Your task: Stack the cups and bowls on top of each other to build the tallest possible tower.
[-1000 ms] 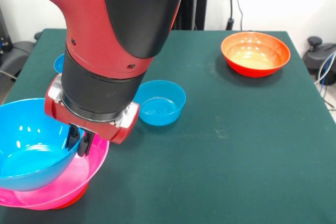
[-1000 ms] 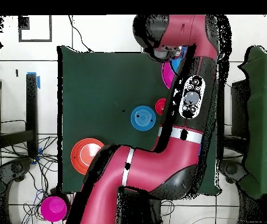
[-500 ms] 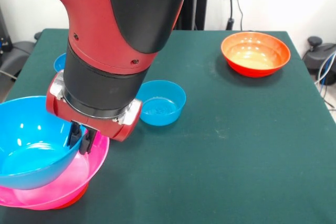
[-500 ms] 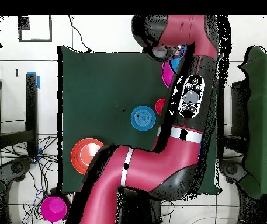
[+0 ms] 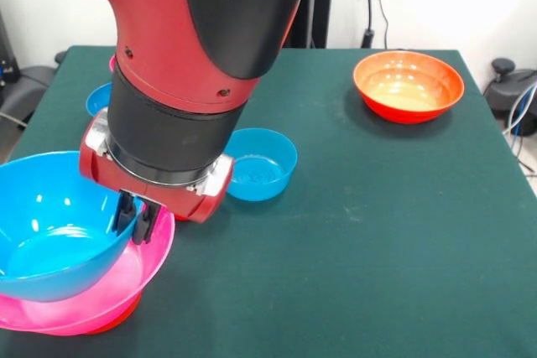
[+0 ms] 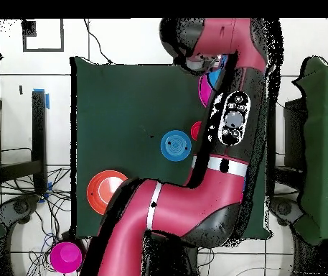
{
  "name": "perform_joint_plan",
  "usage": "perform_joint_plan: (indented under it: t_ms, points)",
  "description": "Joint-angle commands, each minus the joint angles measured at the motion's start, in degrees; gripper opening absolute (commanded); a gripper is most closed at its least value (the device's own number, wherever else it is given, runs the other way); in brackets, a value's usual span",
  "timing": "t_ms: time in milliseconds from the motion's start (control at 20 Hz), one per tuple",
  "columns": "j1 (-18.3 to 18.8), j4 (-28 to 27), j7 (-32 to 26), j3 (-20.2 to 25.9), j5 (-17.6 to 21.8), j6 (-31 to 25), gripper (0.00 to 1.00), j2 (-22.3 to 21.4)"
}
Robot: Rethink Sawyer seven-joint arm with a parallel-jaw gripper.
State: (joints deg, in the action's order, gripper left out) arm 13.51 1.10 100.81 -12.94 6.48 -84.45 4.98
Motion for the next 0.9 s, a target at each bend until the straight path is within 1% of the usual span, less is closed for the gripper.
perform_joint_plan:
  t_ms: [50, 300, 450, 500, 900]
  points:
    - [-1.71, 6.62, -11.61, 1.21, -0.76, 1.78, 0.00, -0.93]
    - [-1.80, 7.34, -11.45, 0.85, -1.32, 2.53, 0.00, -0.82]
    - [-1.90, 6.48, -11.27, 0.51, -1.48, 2.46, 0.00, -0.32]
    - [-1.90, 6.45, -11.28, 0.47, -1.77, 2.51, 1.00, -0.25]
    - [-1.92, 6.22, -11.71, -0.44, -2.08, 2.21, 1.00, -0.08]
